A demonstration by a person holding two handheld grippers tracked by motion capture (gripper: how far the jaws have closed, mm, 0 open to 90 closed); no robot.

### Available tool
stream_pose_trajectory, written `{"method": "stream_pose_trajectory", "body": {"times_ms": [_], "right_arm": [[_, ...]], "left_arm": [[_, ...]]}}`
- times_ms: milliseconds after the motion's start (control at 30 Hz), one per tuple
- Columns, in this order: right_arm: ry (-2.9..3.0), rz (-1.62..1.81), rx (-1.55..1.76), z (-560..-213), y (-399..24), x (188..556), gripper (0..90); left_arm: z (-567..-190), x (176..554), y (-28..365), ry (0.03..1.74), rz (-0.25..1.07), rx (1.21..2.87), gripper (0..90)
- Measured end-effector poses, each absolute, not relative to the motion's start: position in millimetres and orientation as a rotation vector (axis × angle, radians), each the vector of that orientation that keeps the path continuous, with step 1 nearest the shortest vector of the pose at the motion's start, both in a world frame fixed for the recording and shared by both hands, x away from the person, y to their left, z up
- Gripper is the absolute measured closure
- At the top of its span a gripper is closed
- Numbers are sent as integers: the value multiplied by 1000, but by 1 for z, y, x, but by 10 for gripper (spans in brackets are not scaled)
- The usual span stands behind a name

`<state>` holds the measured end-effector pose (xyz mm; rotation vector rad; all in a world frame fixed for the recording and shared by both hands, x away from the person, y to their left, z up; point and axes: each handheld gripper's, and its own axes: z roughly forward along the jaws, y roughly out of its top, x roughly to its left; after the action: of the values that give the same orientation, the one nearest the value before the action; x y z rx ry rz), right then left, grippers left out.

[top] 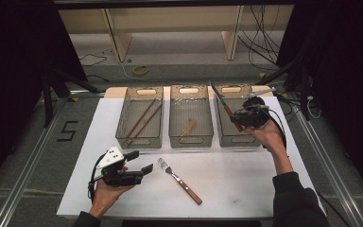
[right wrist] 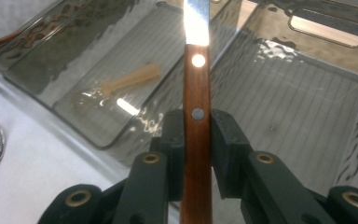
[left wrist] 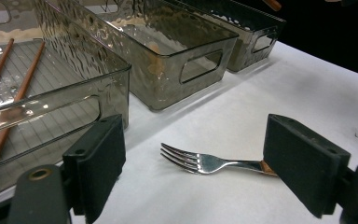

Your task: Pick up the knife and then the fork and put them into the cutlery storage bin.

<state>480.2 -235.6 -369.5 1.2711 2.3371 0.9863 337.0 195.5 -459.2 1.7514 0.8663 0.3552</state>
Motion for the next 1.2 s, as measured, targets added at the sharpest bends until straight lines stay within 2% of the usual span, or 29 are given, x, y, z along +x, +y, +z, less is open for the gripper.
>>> {"method": "stream_pose_trajectory", "body": {"times_ms": [1200], "right_arm": [[2267,845,1505,-391,-246,516,767]], "left_arm": [[-460,337,196,867,354,1750,200]]}}
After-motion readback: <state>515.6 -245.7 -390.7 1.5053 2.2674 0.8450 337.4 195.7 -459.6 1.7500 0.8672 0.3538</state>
